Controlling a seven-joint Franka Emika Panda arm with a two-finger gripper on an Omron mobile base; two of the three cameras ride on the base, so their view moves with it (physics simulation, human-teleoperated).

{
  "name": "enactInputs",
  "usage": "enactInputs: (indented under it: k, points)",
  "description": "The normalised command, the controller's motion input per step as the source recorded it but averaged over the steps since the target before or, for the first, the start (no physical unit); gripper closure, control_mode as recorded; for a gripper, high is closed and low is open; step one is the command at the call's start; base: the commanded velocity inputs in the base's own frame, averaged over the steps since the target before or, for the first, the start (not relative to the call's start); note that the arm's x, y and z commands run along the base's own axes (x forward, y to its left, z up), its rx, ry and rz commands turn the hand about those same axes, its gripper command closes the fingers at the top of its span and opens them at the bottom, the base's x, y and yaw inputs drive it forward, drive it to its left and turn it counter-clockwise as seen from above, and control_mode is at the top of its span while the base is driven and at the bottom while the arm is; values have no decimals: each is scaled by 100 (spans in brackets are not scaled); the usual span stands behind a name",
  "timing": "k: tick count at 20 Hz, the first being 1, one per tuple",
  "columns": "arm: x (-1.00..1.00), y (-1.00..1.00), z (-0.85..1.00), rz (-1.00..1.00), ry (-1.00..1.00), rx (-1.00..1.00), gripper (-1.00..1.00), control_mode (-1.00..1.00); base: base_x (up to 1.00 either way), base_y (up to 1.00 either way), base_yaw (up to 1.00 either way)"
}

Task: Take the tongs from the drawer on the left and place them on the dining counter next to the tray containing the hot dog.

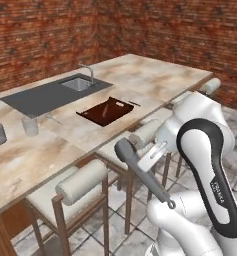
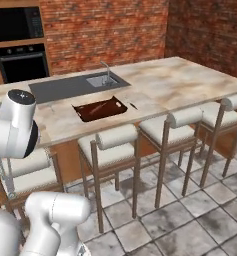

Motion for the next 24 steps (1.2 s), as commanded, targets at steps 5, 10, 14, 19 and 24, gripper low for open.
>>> enactInputs:
  k: [5, 10, 14, 19, 24]
  points:
    - [0, 0, 0, 0, 0, 0, 100, 100, 84, -63, 34]
    - [0, 0, 0, 0, 0, 0, 100, 100, 66, -71, 29]
    - [0, 0, 0, 0, 0, 0, 100, 100, 37, -24, 18]
    - [0, 0, 0, 0, 0, 0, 100, 100, 18, 1, 5]
    - [0, 0, 0, 0, 0, 0, 100, 100, 48, 13, 0]
